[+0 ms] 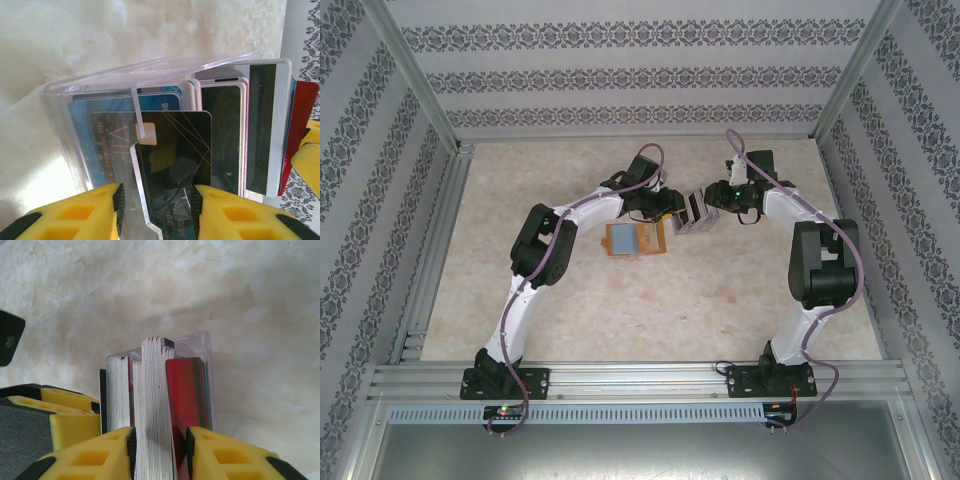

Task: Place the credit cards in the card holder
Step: Pick up the credit card from the storage box.

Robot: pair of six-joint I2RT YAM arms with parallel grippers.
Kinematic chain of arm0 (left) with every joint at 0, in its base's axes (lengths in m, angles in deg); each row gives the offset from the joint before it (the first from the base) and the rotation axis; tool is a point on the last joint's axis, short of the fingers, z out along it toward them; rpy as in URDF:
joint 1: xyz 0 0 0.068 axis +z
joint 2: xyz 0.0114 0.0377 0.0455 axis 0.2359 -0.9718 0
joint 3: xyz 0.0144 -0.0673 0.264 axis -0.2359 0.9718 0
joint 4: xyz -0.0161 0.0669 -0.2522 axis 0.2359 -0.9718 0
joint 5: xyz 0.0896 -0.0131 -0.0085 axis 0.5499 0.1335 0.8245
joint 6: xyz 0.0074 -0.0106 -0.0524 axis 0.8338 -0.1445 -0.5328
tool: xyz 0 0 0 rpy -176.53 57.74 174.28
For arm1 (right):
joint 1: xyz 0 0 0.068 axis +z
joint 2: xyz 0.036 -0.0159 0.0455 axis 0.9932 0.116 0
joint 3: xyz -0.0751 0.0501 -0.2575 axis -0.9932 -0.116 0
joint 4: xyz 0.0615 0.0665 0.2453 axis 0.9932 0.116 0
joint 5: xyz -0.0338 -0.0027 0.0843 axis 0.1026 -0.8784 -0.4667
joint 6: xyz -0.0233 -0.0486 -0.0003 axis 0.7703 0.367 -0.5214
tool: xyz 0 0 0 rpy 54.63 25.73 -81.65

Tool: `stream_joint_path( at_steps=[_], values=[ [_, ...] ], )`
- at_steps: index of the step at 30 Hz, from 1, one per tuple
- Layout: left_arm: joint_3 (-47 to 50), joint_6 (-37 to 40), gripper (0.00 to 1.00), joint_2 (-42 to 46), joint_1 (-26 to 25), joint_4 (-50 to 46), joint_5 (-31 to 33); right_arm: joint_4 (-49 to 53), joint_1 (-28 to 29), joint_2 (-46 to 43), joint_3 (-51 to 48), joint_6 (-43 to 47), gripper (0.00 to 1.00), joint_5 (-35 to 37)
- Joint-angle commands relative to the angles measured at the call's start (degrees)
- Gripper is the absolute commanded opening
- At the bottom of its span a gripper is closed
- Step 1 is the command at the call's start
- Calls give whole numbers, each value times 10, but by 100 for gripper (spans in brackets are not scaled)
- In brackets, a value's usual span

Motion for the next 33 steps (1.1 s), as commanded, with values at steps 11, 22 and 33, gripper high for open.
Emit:
stream_joint_path(
  at_steps=[11, 22, 33],
  values=[
    [2, 11, 42, 0, -11, -6, 4, -6, -4, -20, -7, -8, 24, -25],
    [2, 13, 42, 3, -11, -9, 5, -4, -7, -39, -15, -8, 19, -24],
    [4, 15, 42, 6, -11, -10, 4, -3, -8, -46, -17, -8, 10, -25]
  ],
)
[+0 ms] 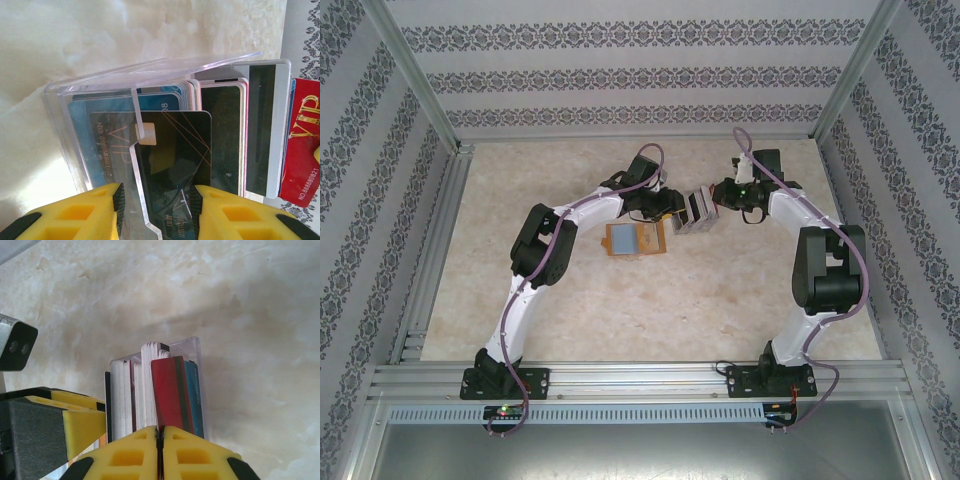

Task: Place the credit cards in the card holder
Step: Pick up the credit card from the storage box.

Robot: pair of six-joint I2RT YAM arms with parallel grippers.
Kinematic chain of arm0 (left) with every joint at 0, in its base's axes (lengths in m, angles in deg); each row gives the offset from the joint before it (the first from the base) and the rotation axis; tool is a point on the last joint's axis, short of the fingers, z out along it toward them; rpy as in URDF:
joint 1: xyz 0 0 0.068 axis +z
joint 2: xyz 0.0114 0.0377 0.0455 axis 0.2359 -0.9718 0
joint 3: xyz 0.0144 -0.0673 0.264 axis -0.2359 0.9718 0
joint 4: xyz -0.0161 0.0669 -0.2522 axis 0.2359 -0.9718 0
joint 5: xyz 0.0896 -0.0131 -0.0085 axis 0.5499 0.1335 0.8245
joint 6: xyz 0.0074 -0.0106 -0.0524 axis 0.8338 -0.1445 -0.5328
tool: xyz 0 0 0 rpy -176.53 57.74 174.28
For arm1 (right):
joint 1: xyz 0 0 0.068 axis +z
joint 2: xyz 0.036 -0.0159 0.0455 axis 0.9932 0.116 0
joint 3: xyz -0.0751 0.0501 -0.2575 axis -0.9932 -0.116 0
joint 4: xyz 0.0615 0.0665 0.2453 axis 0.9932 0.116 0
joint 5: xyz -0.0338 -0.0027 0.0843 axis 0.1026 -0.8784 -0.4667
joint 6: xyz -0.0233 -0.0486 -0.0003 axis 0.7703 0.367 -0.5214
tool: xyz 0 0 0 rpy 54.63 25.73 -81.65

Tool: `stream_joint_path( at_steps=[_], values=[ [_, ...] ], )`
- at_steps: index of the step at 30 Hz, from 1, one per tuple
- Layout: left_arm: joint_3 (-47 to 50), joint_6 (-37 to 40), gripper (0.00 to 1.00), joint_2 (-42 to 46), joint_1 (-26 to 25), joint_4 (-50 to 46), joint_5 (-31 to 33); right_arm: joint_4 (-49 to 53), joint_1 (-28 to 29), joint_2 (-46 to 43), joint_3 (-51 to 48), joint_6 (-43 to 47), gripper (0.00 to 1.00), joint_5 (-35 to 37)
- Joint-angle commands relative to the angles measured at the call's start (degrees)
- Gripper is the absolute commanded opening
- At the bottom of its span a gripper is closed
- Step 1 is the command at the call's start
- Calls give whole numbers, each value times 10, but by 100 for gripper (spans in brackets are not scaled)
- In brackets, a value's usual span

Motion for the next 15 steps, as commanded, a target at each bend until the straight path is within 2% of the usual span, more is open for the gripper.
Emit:
stream_joint_path(
  at_steps=[1, 15],
  values=[
    [5, 14, 42, 5, -11, -10, 4, -2, 3, -20, -8, 1, 9, -26],
    [16, 11, 43, 21, -11, 6, 4, 26, 0, -68, 0, 6, 7, -1]
  ],
)
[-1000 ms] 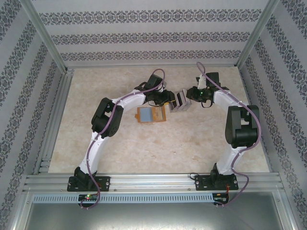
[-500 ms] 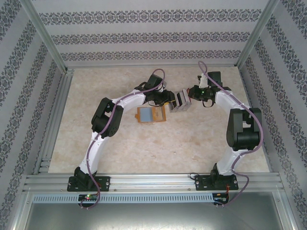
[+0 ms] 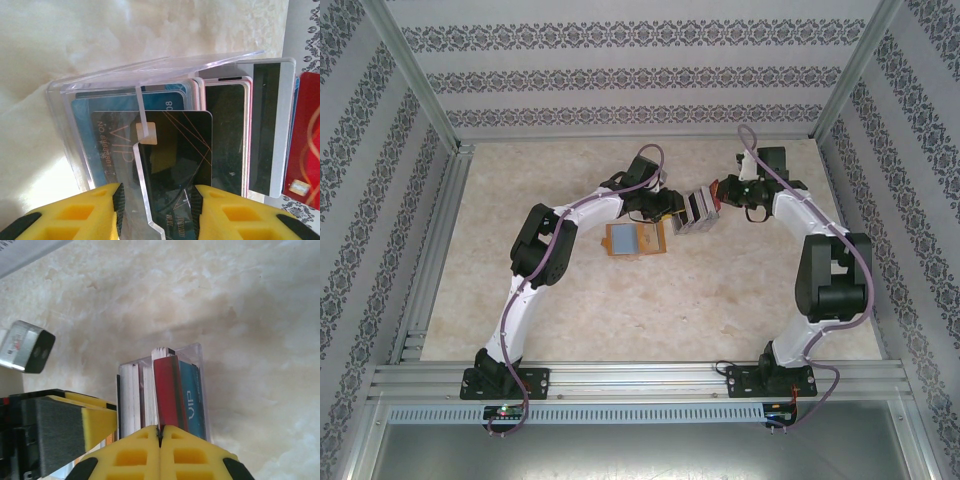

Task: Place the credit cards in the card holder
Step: Pick up the credit card from the storage box.

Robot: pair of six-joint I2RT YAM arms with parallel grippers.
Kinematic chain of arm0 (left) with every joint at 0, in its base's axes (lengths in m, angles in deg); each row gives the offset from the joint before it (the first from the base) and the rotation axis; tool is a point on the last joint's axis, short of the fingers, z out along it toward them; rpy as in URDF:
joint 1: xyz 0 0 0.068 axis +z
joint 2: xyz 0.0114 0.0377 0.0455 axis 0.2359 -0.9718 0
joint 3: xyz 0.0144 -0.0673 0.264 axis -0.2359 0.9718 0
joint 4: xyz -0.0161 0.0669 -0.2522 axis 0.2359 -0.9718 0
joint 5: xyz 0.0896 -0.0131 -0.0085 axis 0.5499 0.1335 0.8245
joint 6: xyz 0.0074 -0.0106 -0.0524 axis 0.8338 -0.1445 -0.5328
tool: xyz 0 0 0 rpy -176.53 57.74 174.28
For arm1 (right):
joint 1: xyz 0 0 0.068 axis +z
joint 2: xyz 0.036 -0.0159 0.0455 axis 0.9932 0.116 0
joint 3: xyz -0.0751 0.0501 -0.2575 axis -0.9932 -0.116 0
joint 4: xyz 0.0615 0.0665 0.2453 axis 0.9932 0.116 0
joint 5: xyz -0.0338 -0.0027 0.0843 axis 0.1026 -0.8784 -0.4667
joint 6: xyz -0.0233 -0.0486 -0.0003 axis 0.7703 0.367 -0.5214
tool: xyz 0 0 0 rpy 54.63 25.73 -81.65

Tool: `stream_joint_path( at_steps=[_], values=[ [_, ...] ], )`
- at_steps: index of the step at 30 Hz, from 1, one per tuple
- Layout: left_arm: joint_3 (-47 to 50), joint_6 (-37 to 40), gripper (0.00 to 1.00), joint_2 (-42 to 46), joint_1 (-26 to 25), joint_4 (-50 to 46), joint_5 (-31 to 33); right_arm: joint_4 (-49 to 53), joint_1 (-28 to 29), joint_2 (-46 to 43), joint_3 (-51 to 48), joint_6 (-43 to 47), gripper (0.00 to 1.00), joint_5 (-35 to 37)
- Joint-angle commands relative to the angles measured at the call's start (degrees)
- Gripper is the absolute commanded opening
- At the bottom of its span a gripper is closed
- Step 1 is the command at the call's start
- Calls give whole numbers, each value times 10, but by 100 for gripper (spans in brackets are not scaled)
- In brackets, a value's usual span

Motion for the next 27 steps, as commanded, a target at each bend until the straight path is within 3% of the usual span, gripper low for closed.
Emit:
stream_joint_path(
  at_steps=[1, 11, 16, 27],
  values=[
    [11, 10, 43, 20, -11, 7, 3, 19, 2, -34, 4, 6, 7, -11],
    [9, 11, 42, 29, -11, 11, 0, 36, 2, -100, 6, -10, 8, -26],
    [7, 34, 43, 53, -6, -10, 11, 29, 7, -118, -4, -39, 9, -66],
    [71, 108, 43, 149, 36, -78, 64, -56, 81, -125, -76, -119, 9, -85]
  ],
)
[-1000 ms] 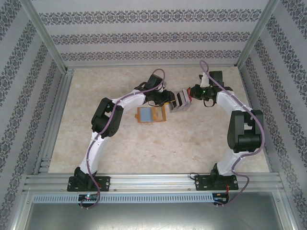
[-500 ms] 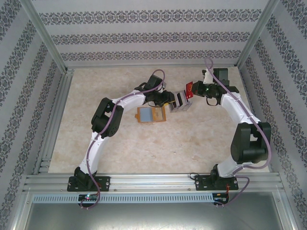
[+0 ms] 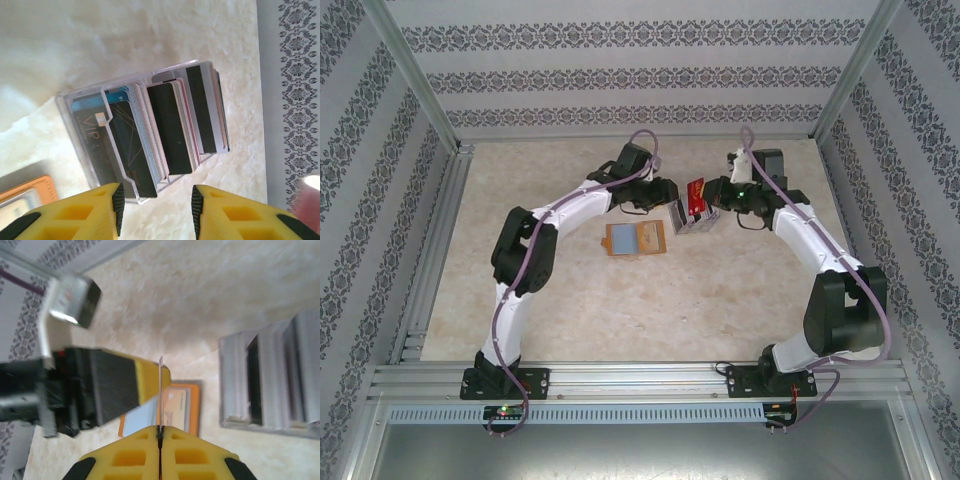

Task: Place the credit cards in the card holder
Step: Pick up the credit card from the storage box, then insert the credit card into the card slot.

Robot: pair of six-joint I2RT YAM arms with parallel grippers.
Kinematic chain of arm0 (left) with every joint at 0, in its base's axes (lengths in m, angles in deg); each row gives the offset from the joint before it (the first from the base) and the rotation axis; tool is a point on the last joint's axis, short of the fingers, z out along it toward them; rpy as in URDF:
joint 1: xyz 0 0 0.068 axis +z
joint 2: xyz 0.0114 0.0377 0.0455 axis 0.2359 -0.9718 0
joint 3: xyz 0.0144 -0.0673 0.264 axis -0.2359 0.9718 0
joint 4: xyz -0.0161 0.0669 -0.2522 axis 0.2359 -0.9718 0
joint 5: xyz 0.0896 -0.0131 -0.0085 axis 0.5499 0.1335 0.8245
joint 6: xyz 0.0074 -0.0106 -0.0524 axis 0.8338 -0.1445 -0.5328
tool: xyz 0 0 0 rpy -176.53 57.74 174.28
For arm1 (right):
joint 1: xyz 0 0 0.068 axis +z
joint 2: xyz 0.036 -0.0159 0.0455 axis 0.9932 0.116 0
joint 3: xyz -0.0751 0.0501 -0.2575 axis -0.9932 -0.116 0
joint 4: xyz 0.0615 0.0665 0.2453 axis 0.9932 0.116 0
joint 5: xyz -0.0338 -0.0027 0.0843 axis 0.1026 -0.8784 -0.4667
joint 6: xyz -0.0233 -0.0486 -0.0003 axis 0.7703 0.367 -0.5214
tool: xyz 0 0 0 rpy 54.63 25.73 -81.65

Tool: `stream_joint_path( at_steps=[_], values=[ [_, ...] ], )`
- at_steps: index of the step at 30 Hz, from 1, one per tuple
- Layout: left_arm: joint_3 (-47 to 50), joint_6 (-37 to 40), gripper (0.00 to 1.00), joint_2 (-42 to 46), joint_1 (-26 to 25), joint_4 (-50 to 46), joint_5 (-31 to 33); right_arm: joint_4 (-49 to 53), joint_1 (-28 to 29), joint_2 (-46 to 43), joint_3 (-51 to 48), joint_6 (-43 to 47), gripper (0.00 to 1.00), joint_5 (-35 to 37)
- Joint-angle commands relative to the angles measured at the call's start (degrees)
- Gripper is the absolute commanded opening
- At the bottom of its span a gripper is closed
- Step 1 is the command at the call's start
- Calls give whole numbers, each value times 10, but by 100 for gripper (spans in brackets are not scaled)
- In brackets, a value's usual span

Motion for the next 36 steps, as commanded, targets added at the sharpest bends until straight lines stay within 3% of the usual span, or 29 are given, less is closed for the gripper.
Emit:
stream_joint_path(
  at_steps=[1, 16, 24, 36],
  values=[
    [40, 39, 43, 44, 27, -33, 26, -49, 25, -6, -19, -40, 9, -17],
    [231, 91, 42, 161, 111, -54, 54, -193, 130, 131, -54, -135, 9, -33],
    [289, 82, 40, 156, 111, -30, 38, -253, 145, 204, -54, -167, 9, -43],
    [316, 67, 37, 142, 111, -3, 17, -262, 147, 261, -27, -178, 9, -54]
  ],
)
